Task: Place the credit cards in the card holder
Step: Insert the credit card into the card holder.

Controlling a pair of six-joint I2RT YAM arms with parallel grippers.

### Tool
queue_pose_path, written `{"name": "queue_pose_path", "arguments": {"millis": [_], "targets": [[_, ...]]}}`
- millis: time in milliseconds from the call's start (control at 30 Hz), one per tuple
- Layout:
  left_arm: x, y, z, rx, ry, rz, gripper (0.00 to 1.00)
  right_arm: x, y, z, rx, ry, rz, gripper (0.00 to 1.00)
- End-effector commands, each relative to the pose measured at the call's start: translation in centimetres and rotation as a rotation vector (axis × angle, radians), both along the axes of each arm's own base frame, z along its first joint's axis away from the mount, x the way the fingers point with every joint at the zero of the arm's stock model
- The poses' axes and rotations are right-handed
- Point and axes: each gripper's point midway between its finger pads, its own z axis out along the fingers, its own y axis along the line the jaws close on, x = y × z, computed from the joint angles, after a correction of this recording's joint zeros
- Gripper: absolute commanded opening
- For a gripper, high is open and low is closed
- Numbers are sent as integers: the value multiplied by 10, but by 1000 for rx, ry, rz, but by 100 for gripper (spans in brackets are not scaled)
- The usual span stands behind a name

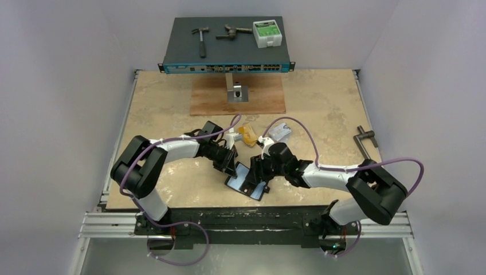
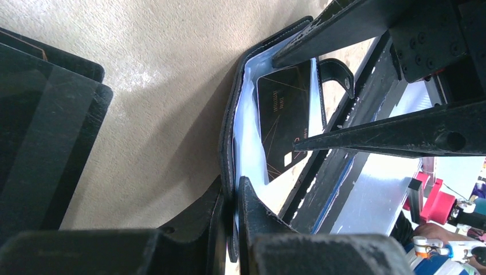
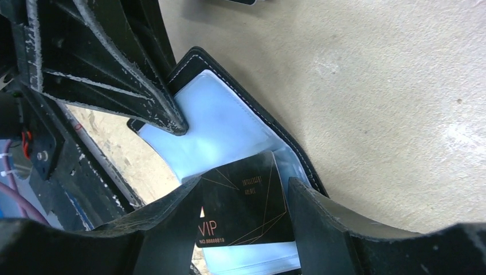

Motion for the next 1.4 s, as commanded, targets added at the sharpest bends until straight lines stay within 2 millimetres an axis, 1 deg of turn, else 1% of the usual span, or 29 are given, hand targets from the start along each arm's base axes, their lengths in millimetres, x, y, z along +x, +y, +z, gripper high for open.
{"name": "queue_pose_path", "arguments": {"millis": [0, 67, 133, 233, 300, 400, 500, 567, 633, 733, 833, 933, 1167, 1267, 1367], "targets": [[7, -5, 5, -5, -29, 5, 3, 8, -15, -7, -107, -11, -34, 56], [7, -5, 5, -4, -28, 7, 3, 13, -21, -3, -133, -28, -69, 58], [7, -5, 6, -3, -28, 7, 3, 20, -25, 7, -147, -54, -106, 60], [8, -4, 5, 5, -28, 11, 3, 29, -33, 24, -176, -85, -155, 63], [8, -2, 4, 14, -27, 19, 3, 30, -37, 40, -162, -96, -192, 62], [9, -1, 4, 24, -24, 30, 3, 21, -40, 62, -103, -89, -208, 59], [10, 1, 1, 48, -13, 56, 2, 3, -35, 68, -35, -3, -197, 52], [9, 2, 0, 58, -1, 71, 2, -10, -28, 71, 32, 55, -177, 49], [7, 2, 0, 60, 17, 86, 3, -22, -22, 69, 73, 108, -156, 48], [3, -1, -1, 45, 59, 103, 3, -33, -11, 64, 92, 147, -119, 49], [1, -4, -1, 31, 86, 106, 3, -44, 0, 55, 82, 175, -68, 52], [2, -5, 0, 19, 87, 105, 3, -54, 8, 41, 57, 223, -17, 53], [2, -6, 1, 14, 85, 101, 3, -62, 5, 16, 11, 283, -17, 52], [3, -6, 1, 14, 84, 101, 3, -65, 3, 11, -1, 298, -18, 52], [3, -7, 1, 12, 82, 97, 3, -62, 7, 12, 16, 291, -17, 51]]}}
